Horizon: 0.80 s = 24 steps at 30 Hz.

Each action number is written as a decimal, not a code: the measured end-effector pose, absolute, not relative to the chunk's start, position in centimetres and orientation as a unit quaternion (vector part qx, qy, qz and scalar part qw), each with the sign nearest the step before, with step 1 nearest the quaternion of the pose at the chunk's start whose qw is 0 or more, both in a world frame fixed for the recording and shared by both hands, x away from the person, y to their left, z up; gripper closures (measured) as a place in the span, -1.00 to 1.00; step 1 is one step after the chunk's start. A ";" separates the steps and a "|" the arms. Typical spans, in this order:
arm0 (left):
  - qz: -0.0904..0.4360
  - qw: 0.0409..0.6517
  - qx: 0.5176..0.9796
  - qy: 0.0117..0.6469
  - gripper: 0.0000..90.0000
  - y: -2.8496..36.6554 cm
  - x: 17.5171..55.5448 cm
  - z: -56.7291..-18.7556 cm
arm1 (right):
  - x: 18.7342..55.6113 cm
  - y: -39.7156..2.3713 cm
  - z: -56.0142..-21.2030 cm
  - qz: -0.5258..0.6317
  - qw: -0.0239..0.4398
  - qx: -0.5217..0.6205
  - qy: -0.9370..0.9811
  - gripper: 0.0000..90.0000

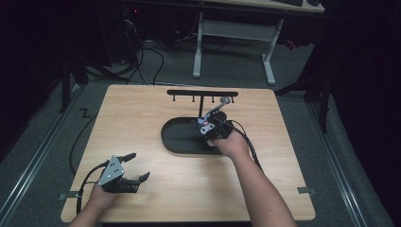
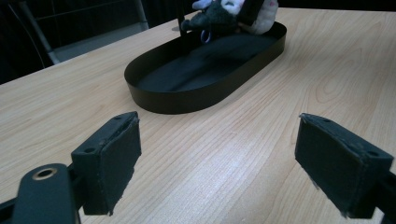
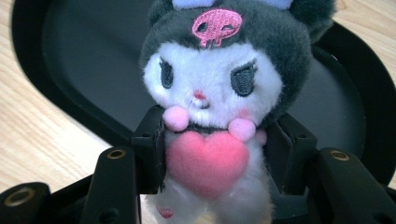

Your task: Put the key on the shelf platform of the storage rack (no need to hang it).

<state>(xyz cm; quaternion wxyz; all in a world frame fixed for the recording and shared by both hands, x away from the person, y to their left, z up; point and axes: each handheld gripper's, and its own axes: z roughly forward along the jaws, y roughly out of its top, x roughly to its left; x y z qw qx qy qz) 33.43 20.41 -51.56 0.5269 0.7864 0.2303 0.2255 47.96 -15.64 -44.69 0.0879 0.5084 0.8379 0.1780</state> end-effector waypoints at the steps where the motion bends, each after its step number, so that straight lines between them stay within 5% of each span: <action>1: 0.226 0.527 0.787 0.230 -0.66 20.4 33.4 -51.6 | 48.2 -15.6 -45.1 0.177 0.087 0.512 0.836 0.03; 24: 0.226 0.526 0.787 0.230 -0.66 20.3 33.5 -51.6 | 47.9 -16.4 -47.6 0.146 0.073 0.523 0.837 -0.07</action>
